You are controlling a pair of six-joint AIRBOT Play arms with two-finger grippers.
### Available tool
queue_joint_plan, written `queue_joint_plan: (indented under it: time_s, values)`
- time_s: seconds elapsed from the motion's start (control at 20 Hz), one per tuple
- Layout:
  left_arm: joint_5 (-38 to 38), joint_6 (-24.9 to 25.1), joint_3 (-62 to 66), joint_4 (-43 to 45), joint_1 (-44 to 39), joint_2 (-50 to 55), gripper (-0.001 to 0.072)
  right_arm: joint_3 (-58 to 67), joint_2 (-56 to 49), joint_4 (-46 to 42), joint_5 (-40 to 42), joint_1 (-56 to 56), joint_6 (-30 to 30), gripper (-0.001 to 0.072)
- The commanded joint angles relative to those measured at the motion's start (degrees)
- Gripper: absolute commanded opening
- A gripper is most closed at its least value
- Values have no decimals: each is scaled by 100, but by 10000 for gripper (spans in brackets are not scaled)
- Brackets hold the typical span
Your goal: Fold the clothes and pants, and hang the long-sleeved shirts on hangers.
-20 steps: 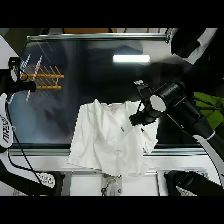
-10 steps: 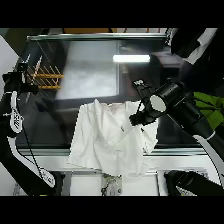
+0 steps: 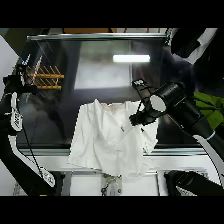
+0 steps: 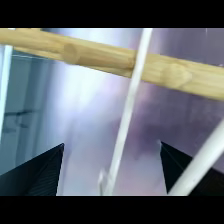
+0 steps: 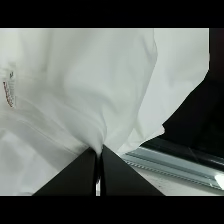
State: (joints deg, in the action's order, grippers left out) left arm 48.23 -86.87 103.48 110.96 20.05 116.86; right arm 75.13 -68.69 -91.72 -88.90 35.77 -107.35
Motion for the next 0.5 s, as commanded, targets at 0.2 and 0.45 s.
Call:
queue_joint_plan:
  time_s: [0.2,0.45]
  values:
    - [-376,4,-369,-7,17,11,634,0,-2,2,0,-2,0,18]
    - [-391,4,-369,-7,15,24,634,0,-2,2,0,-2,0,18]
